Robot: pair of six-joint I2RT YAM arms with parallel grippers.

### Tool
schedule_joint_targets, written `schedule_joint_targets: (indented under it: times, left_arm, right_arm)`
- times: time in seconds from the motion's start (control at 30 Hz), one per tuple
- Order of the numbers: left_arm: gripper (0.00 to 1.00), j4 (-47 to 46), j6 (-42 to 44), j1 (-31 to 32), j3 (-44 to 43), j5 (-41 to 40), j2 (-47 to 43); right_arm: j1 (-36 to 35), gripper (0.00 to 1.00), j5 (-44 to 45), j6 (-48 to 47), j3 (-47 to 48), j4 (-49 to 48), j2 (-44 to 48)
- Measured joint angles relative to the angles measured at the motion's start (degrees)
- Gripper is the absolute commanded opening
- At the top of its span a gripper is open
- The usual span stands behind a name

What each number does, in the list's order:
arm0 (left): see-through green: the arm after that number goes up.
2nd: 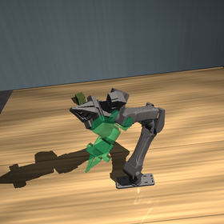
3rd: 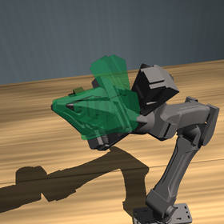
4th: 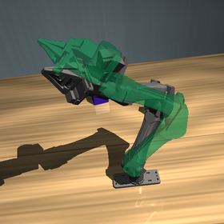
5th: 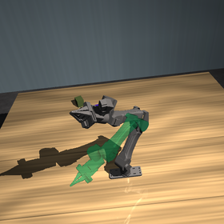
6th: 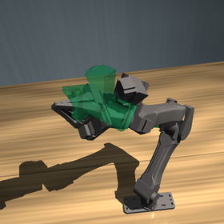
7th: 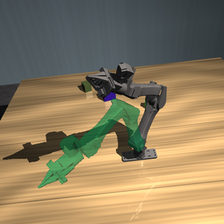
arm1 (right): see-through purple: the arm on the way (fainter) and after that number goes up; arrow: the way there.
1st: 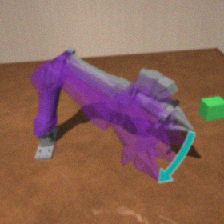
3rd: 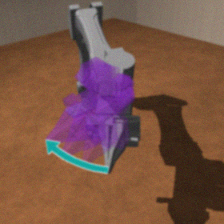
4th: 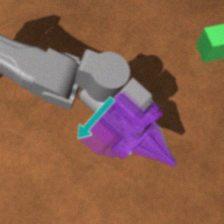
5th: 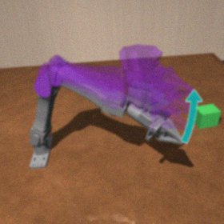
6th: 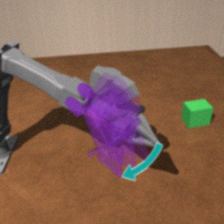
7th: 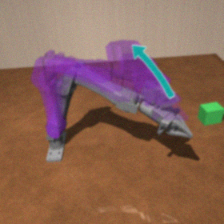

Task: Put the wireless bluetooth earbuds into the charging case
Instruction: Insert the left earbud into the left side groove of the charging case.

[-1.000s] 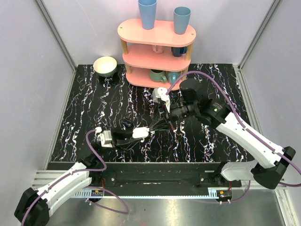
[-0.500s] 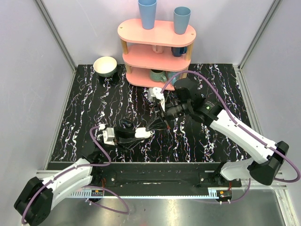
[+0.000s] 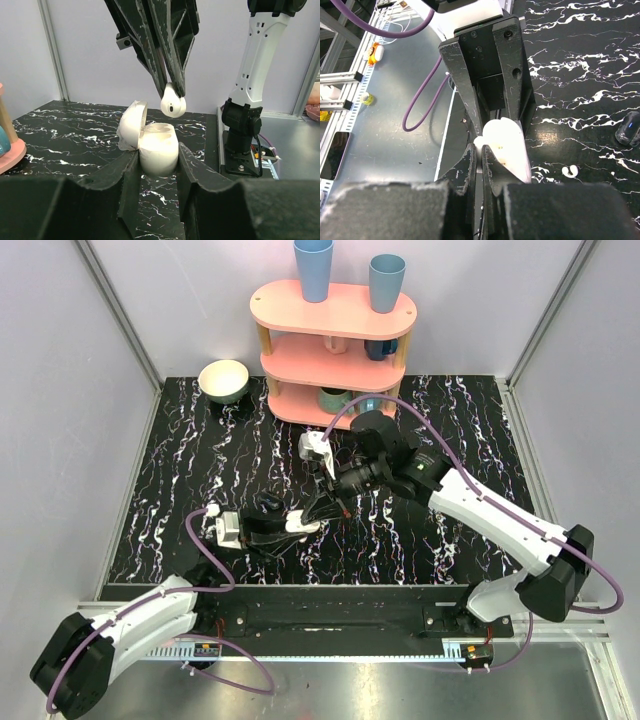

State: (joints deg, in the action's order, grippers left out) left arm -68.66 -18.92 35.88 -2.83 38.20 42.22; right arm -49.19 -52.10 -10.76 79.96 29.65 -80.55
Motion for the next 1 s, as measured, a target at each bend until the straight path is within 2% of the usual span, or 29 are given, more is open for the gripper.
schedule_joint_targets:
  times: [0.6, 1.0]
  left_arm:
    - [0.0, -0.26, -0.61, 0.09, 0.22, 0.26, -1.27]
    - [0.0, 2.05, -0.48, 0.09, 0.42, 0.66, -5.14]
  right_arm:
    - [-3.08, 0.05, 1.62, -0.11, 1.4, 0.28, -2.71]
    - [-3.85, 0.05, 3.08, -2.19, 4.2, 2.71, -3.32]
